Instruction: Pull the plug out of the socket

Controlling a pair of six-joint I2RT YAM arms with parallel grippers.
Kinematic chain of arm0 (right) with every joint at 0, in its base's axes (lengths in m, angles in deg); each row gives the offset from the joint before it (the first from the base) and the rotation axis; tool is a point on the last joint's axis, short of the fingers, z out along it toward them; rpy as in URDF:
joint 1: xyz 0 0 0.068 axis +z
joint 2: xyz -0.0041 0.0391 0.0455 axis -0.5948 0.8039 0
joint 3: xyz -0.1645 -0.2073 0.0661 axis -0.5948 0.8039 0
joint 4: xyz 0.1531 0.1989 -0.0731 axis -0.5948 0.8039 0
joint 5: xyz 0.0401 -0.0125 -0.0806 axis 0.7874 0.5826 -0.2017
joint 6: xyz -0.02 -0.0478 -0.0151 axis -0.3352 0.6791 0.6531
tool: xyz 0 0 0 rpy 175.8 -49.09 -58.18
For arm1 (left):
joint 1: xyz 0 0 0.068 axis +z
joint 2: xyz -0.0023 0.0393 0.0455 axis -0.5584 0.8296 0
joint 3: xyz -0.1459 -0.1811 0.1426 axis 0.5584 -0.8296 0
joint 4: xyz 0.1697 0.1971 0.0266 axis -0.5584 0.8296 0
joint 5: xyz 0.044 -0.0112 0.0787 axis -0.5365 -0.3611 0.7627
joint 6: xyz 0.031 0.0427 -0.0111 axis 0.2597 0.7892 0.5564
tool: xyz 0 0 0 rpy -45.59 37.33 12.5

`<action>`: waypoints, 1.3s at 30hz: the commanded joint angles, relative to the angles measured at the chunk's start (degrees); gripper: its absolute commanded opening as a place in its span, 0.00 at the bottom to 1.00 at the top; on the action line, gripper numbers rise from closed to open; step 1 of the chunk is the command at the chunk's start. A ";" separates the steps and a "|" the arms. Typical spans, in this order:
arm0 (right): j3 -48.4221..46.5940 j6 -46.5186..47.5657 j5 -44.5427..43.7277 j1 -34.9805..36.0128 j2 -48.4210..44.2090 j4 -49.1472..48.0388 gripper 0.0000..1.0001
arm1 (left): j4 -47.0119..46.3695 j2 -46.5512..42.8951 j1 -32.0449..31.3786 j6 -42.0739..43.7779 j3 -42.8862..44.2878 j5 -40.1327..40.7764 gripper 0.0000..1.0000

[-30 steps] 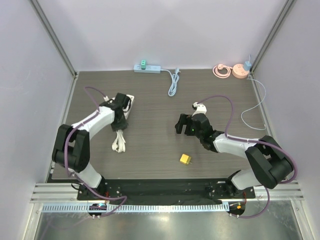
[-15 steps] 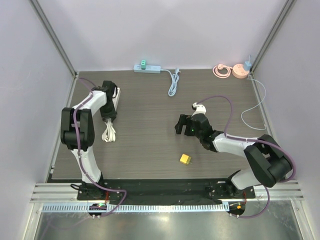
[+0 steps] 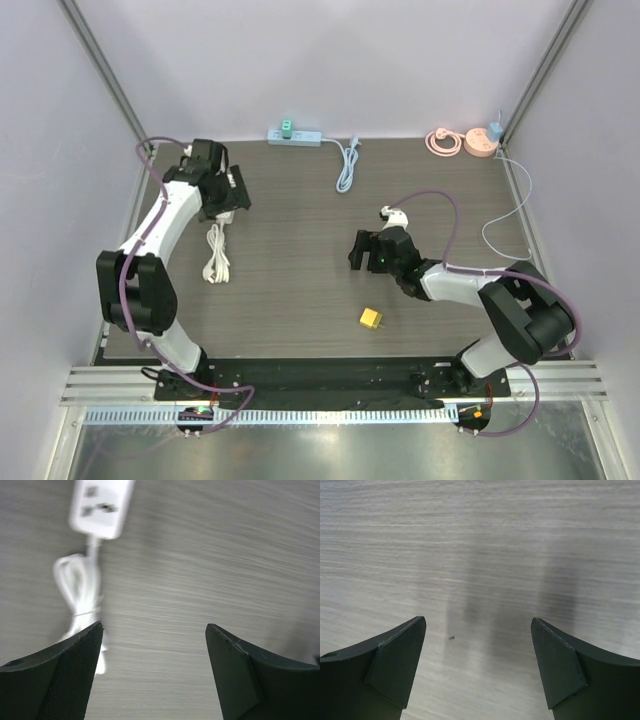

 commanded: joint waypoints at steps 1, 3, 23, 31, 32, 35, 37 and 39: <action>-4.57 2.01 -2.88 -0.29 2.43 -0.14 0.92 | -5.72 -1.94 -3.08 -1.54 2.23 -13.34 0.83; -7.29 2.54 -5.52 -0.29 3.49 4.25 0.92 | -7.83 -2.99 -3.61 -1.72 0.39 -15.29 0.81; -68.02 7.90 -15.98 -5.04 40.04 26.58 0.90 | -14.87 -18.81 -4.40 -1.01 -10.34 -13.54 0.79; -84.37 10.54 -16.68 -6.09 51.56 30.89 0.75 | -15.74 -19.87 -4.31 -1.63 -10.78 -15.12 0.79; -85.43 10.54 -16.95 -6.27 53.31 31.42 0.74 | -15.83 -19.78 -4.14 -1.72 -10.78 -15.90 0.79; -88.25 9.75 -16.69 -6.97 55.26 32.39 0.70 | -16.18 -19.69 -3.79 -2.07 -11.04 -16.70 0.79; -89.56 9.66 -14.85 -7.41 57.10 32.57 0.64 | -16.36 -19.60 -3.87 -2.16 -11.13 -16.70 0.79; -91.40 9.49 -13.97 -8.11 58.94 33.18 0.61 | -16.54 -19.43 -3.70 -2.16 -11.22 -16.88 0.79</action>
